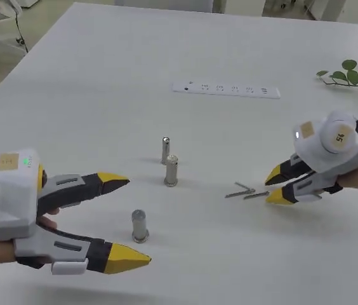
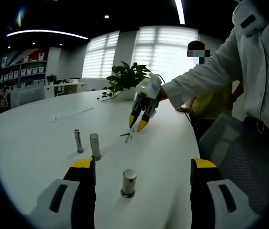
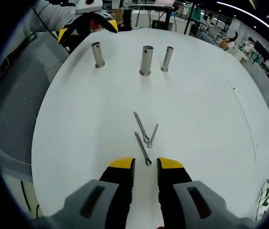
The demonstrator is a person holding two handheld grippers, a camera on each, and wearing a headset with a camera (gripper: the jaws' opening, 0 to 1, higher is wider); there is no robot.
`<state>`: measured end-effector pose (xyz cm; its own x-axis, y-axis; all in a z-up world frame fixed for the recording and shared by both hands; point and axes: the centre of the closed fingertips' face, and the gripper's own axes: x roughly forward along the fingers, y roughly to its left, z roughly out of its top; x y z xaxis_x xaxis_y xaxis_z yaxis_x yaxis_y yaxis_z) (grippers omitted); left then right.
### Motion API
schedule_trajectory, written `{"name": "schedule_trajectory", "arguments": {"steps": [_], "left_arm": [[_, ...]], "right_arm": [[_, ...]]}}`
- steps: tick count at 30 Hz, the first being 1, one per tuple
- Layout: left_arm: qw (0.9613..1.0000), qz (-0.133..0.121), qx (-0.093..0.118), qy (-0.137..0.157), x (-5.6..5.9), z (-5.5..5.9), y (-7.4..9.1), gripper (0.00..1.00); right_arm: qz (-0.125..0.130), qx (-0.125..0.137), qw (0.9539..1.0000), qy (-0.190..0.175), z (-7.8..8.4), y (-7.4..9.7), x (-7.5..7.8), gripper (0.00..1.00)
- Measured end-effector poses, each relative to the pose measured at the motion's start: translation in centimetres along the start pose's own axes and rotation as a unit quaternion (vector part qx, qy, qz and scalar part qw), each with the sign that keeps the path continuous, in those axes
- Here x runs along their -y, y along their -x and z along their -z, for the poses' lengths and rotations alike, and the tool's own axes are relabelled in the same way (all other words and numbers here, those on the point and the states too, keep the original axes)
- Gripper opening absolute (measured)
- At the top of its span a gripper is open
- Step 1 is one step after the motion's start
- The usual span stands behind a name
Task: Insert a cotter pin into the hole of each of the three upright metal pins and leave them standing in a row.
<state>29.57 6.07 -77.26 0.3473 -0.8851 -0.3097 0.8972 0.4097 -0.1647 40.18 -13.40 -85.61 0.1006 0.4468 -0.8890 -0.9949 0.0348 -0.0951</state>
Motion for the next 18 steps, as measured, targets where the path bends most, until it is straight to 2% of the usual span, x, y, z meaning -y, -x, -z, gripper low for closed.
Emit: {"name": "schedule_trajectory", "arguments": {"steps": [8,11,18], "left_arm": [[1.0000,-0.001,0.000,0.000,-0.09,0.00,0.12,0.81],[1.0000,-0.001,-0.001,-0.001,-0.07,0.08,0.12,0.81],[1.0000,-0.001,0.000,0.000,-0.02,0.10,0.13,0.80]], "right_arm": [[-0.020,-0.013,0.9993,0.029,-0.43,-0.31,0.25,0.17],[-0.031,-0.027,0.9977,0.054,-0.46,-0.54,0.13,0.16],[-0.045,-0.043,0.9951,0.077,-0.39,-1.00,-0.23,0.14]]}}
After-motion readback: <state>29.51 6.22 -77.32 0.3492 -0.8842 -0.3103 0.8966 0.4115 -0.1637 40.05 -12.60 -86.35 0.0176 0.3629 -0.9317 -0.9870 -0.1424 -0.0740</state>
